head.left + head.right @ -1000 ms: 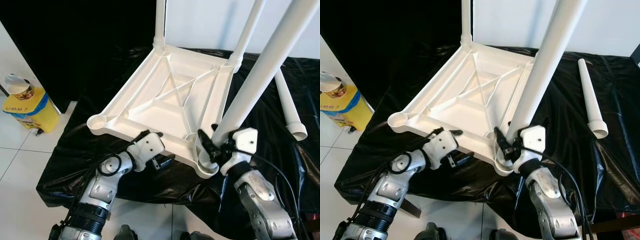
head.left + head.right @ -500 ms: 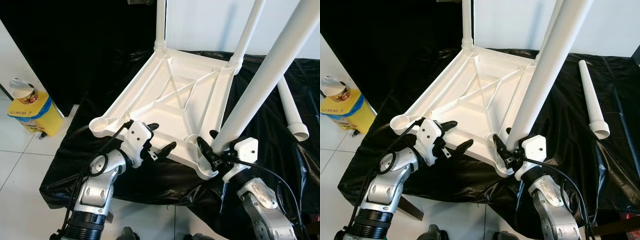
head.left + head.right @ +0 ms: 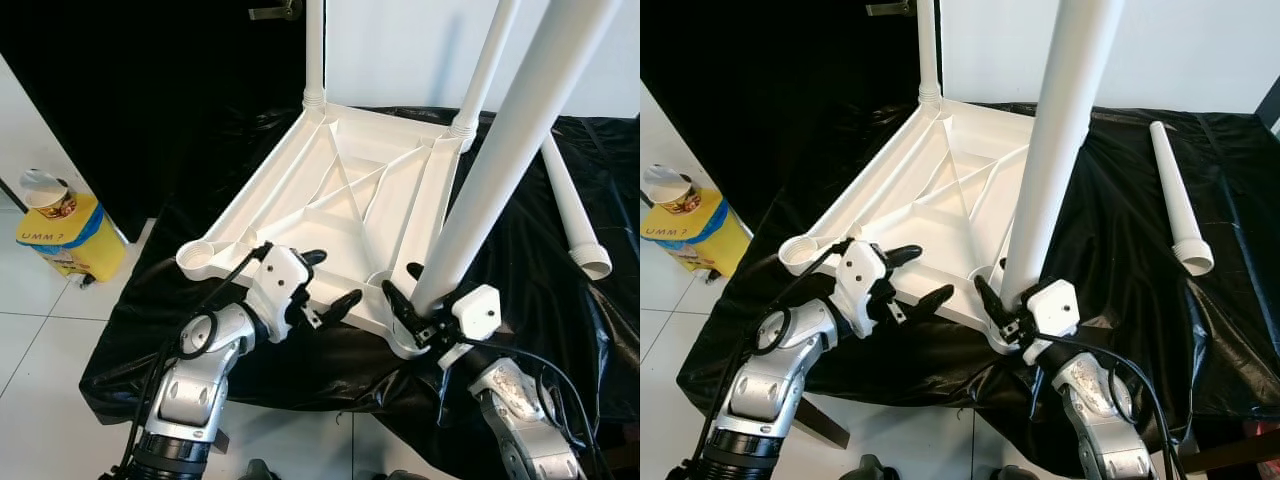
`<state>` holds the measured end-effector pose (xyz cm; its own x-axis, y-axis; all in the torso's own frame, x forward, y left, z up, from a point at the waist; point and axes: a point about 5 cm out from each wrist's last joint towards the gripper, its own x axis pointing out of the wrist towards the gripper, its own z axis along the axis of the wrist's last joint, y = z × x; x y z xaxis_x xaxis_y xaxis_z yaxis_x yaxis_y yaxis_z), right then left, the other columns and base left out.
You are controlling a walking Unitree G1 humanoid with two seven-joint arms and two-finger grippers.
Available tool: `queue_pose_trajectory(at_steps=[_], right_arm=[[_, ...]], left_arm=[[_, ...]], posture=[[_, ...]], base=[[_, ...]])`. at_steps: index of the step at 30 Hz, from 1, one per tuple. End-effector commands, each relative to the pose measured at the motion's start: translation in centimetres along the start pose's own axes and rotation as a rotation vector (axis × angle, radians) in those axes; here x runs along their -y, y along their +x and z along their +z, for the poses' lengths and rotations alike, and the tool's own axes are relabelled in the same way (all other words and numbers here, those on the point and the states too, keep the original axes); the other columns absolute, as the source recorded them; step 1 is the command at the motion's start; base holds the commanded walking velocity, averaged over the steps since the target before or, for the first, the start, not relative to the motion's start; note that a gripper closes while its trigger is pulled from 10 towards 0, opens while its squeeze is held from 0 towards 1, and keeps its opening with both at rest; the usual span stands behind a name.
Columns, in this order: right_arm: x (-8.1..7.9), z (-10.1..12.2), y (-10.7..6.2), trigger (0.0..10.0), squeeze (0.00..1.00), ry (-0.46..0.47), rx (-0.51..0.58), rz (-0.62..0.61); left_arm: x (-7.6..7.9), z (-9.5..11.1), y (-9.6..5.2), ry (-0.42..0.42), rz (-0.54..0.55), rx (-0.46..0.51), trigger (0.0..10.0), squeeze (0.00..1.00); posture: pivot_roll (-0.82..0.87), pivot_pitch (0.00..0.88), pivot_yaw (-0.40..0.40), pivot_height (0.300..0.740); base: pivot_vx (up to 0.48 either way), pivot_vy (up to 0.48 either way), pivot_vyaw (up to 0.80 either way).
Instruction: Building children table
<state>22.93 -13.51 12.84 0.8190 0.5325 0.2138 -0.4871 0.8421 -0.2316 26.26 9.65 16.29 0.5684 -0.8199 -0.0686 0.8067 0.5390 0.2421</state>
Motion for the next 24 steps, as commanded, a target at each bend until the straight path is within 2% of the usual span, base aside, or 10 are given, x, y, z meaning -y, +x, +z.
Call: queue_pose_trajectory(at_steps=[1, 5, 6, 7, 8, 12, 16, 22, 24], right_arm=[[-0.5, -1.5, -0.6, 10.0, 0.0, -0.001, -0.079, 0.029], [-0.5, -1.8, -0.7, 10.0, 0.0, -0.002, -0.086, 0.035], [-0.4, -2.1, -0.8, 10.0, 0.0, 0.039, -0.102, 0.018], [-0.4, -2.1, -0.8, 10.0, 0.0, 0.039, -0.102, 0.018], [-0.3, -2.4, -0.9, 10.0, 0.0, 0.094, -0.118, -0.003], [-0.1, -2.7, -1.0, 10.0, 0.0, 0.159, -0.149, -0.04], [0.6, -3.0, -0.9, 10.0, 0.0, 0.13, -0.185, -0.123], [1.0, -3.3, -1.2, 10.0, 0.0, 0.132, -0.191, -0.198], [1.1, -3.0, -1.1, 10.0, 0.0, 0.106, -0.182, -0.248]], left_arm=[[0.2, -0.1, -0.2, -0.012, 0.008, -0.008, 10.0, 0.0], [0.3, 0.0, -0.2, -0.013, 0.009, -0.009, 10.0, 0.0], [0.3, 0.0, -0.2, -0.008, 0.008, -0.011, 10.0, 0.0], [0.3, 0.0, -0.2, -0.008, 0.008, -0.011, 10.0, 0.0], [0.3, 0.1, -0.2, -0.005, 0.007, -0.014, 10.0, 0.0], [0.5, 0.2, -0.2, -0.001, 0.002, -0.017, 10.0, 0.0], [0.8, 0.3, -0.1, 0.002, -0.001, -0.015, 10.0, 0.0], [0.9, 0.4, -0.1, 0.002, 0.006, -0.014, 10.0, 0.0], [1.0, 0.4, 0.0, 0.001, 0.014, -0.012, 10.0, 0.0]], posture=[[-0.01, 0.064, 0.017, 0.74], [-0.01, 0.064, 0.019, 0.74], [-0.01, 0.066, 0.018, 0.74], [-0.01, 0.066, 0.018, 0.74], [-0.01, 0.065, 0.018, 0.74], [-0.01, 0.066, 0.017, 0.74], [-0.01, 0.065, 0.01, 0.74], [-0.01, 0.066, 0.002, 0.74], [-0.01, 0.065, -0.005, 0.74]], base=[[0.0, 0.0, 0.0], [0.0, 0.0, 0.0], [0.0, 0.0, 0.0], [0.0, 0.0, 0.0], [0.0, 0.0, 0.0], [0.0, 0.0, 0.0], [0.0, 0.0, 0.0], [0.0, 0.0, 0.0], [0.0, 0.0, 0.0]])
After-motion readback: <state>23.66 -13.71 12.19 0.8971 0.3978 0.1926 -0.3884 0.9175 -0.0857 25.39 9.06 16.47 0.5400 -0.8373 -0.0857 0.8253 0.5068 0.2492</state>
